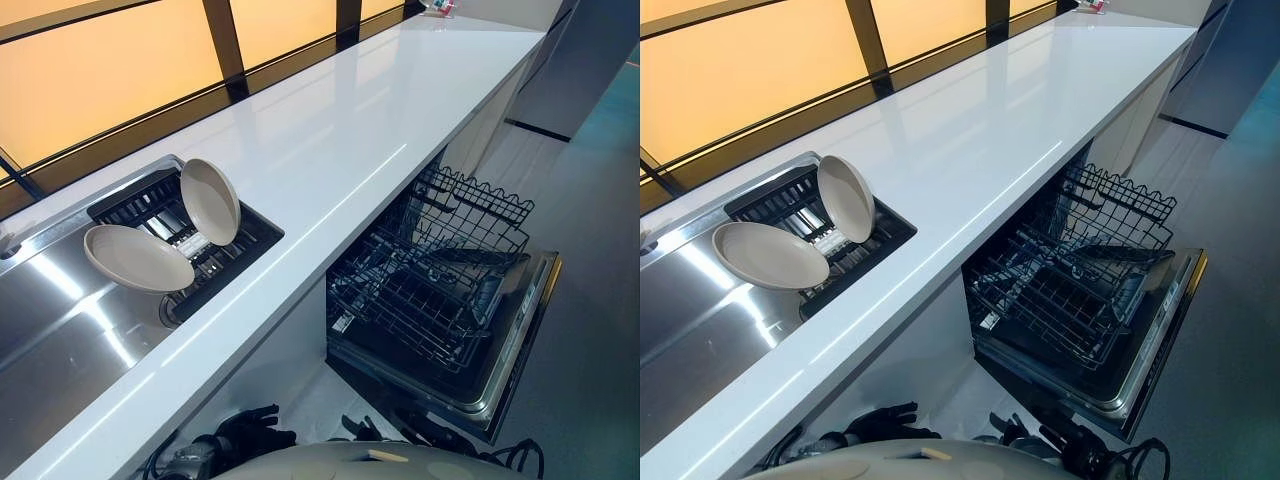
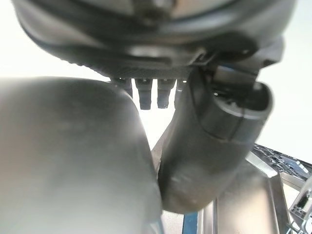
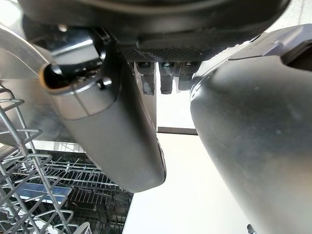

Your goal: Pick up plates and place into dishwasher.

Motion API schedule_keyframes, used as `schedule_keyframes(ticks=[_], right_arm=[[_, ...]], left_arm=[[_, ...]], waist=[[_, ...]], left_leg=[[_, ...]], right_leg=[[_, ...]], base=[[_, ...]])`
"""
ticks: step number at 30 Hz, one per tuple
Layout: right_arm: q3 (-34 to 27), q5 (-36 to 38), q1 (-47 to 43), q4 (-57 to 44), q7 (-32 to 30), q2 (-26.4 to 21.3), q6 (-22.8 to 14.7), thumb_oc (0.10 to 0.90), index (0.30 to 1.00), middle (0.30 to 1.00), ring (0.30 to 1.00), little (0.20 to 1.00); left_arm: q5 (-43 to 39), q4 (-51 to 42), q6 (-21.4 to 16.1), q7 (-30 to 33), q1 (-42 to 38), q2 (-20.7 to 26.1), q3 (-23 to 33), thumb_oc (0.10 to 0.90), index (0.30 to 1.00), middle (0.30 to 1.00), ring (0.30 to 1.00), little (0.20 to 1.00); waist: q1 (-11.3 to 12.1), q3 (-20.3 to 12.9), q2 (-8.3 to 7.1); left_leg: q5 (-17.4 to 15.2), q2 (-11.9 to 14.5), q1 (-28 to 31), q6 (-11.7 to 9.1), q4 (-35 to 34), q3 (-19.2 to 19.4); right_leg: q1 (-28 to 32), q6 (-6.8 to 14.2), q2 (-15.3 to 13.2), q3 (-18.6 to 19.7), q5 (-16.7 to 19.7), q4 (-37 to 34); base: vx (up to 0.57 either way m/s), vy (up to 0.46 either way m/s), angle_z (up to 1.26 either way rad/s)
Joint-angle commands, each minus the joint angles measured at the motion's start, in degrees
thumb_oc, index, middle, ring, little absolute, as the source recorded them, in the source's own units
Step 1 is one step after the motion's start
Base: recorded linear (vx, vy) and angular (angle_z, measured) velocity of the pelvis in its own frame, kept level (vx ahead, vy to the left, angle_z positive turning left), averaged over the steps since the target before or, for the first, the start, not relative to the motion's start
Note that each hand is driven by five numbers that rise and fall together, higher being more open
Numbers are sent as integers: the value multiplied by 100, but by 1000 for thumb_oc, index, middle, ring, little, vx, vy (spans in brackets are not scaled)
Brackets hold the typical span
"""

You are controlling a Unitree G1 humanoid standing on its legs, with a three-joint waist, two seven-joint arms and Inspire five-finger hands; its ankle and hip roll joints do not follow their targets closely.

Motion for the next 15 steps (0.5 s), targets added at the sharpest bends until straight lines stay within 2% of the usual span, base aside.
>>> schedule_keyframes(ticks=[1,5,9,12,13,15], right_arm=[[-7,32,-242,180,217,152,47,800,900,900,900,900],[-6,31,-239,165,199,148,56,800,900,900,900,900],[-47,40,-239,134,179,157,76,800,900,900,900,900],[-76,51,-232,84,130,166,108,800,900,900,900,900],[-120,55,-228,31,96,177,135,800,900,900,900,900],[-151,64,-224,-25,76,173,168,800,900,900,900,900]], left_arm=[[-90,294,-233,-10,-312,65,166,800,900,900,900,900],[-401,226,-256,-41,-312,64,210,800,900,900,900,900],[-1438,62,-221,-376,-274,10,464,800,900,900,900,900],[-2290,-208,4,-841,-247,-42,691,800,900,900,900,900],[-2765,-539,196,-1165,-217,-97,822,800,900,900,900,900],[-3125,-860,426,-1507,-195,-122,865,800,900,900,900,900]], waist=[[12,162,51],[15,164,54],[34,171,52],[59,170,49],[88,183,40],[109,198,36]], left_leg=[[-732,-531,79,360,120,262],[-726,-528,75,353,117,263],[-718,-531,70,347,108,247],[-716,-532,62,335,105,236],[-717,-531,43,327,107,228],[-714,-530,27,322,106,222]], right_leg=[[31,347,97,-95,-786,495],[29,345,98,-98,-784,489],[28,342,100,-101,-772,476],[30,345,95,-103,-766,467],[13,349,89,-119,-761,479],[-5,351,87,-130,-754,487]], base=[[0,0,0],[0,0,0],[0,0,0],[0,0,0],[0,0,0],[-30,-13,-1]])
